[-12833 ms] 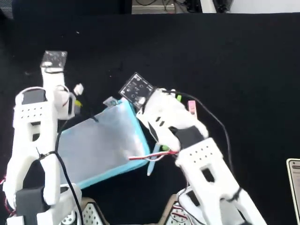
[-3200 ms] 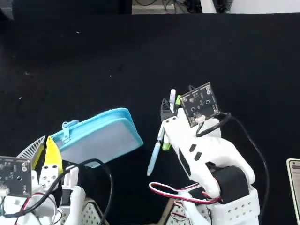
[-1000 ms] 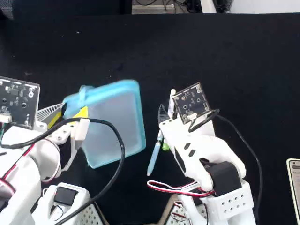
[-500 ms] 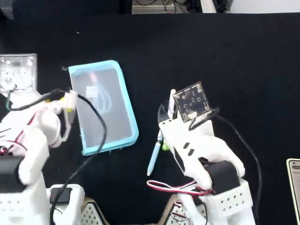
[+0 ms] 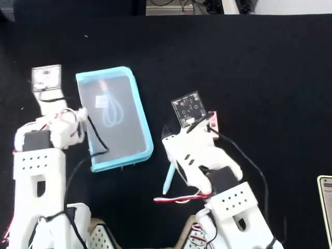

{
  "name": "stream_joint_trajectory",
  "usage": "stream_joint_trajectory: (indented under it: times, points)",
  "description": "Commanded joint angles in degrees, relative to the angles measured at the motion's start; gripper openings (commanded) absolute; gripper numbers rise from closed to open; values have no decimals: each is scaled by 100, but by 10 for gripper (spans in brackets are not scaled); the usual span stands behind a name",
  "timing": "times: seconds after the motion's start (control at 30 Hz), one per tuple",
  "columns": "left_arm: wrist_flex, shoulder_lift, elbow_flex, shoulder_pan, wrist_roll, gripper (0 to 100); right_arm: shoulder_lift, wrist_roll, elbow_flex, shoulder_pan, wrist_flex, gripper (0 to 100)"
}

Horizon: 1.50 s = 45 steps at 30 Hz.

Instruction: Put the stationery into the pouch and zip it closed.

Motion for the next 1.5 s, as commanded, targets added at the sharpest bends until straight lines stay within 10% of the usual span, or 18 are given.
stream_joint_trajectory:
  times: [0.0, 0.57, 1.13, 1.47]
  points:
    - [-1468, 220, 215, -637, 53, 159, 31, -35, 40, -53, -273, 240]
    - [-4404, 2831, 198, -1077, 299, 159, 31, -35, 136, -53, -281, 240]
    - [246, 6303, -4215, 48, 686, 161, 31, -35, 154, -53, -281, 240]
    - [1020, 6426, -4444, 637, 695, 159, 31, -35, 154, -53, -281, 240]
